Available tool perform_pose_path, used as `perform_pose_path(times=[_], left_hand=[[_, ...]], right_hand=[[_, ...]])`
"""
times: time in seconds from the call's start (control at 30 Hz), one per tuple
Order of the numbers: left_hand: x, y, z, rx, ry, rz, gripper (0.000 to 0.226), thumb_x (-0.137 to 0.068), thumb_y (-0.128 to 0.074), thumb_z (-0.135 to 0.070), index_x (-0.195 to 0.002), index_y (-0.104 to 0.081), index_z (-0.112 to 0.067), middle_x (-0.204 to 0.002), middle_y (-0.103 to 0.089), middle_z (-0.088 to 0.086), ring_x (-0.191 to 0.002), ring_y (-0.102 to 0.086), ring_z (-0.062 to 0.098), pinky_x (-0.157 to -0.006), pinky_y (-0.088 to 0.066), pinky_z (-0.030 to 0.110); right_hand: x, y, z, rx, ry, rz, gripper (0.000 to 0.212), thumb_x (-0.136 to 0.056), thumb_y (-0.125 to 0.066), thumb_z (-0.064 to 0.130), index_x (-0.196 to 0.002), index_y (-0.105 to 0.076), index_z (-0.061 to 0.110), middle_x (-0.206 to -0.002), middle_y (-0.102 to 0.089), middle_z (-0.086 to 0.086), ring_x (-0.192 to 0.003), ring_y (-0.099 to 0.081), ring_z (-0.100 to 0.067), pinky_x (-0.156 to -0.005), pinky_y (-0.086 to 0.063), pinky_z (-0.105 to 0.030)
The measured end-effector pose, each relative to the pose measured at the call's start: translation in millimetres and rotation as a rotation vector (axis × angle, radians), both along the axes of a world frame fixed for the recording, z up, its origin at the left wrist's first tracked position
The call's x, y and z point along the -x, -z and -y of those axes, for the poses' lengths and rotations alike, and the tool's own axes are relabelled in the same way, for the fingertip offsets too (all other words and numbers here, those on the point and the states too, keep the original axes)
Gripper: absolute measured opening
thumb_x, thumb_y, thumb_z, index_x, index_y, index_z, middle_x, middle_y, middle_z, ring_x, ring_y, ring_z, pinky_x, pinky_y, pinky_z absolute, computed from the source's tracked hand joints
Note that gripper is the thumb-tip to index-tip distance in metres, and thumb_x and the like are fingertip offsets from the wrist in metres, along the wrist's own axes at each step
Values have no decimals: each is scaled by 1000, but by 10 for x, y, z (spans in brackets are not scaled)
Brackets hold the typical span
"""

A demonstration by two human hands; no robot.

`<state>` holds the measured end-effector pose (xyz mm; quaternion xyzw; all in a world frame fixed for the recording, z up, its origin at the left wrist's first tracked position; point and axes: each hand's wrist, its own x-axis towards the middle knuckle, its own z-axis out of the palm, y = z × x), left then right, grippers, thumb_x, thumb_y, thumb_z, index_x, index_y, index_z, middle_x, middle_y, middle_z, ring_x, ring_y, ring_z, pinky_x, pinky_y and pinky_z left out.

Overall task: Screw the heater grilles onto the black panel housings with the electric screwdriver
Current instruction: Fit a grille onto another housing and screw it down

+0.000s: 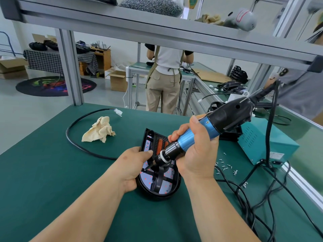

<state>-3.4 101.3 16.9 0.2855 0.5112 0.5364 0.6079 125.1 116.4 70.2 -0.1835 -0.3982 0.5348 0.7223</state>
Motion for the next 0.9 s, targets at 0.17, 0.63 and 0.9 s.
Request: perform_pose_path(times=[0.17,0.63,0.9], left_hand=[[-3,-1,-1,9,6,-3,16,-100,-50,-4,-99,-64,5,-85,-72,26,-69,-71,36,-70,-60,47],[-5,-34,28,39,-2,-52,20,-99,-52,-4,-108,-62,10,-96,-71,31,-75,-71,38,-80,-58,56],[-8,-53,51,55,-12,-58,19,-100,-50,-4,-105,-63,8,-85,-72,27,-66,-72,35,-65,-62,47]], right_hand=[[-6,4,-1,4,-11,-6,14,-79,-61,16,-79,-48,14,-55,-44,-11,-50,-45,-25,-54,-47,-34],[-37,54,-47,57,-27,-79,13,-78,-63,17,-84,-52,15,-57,-45,-10,-47,-46,-23,-52,-49,-33],[-89,135,-133,163,-42,-163,11,-80,-66,19,-82,-55,20,-56,-48,-6,-46,-49,-22,-54,-52,-33]])
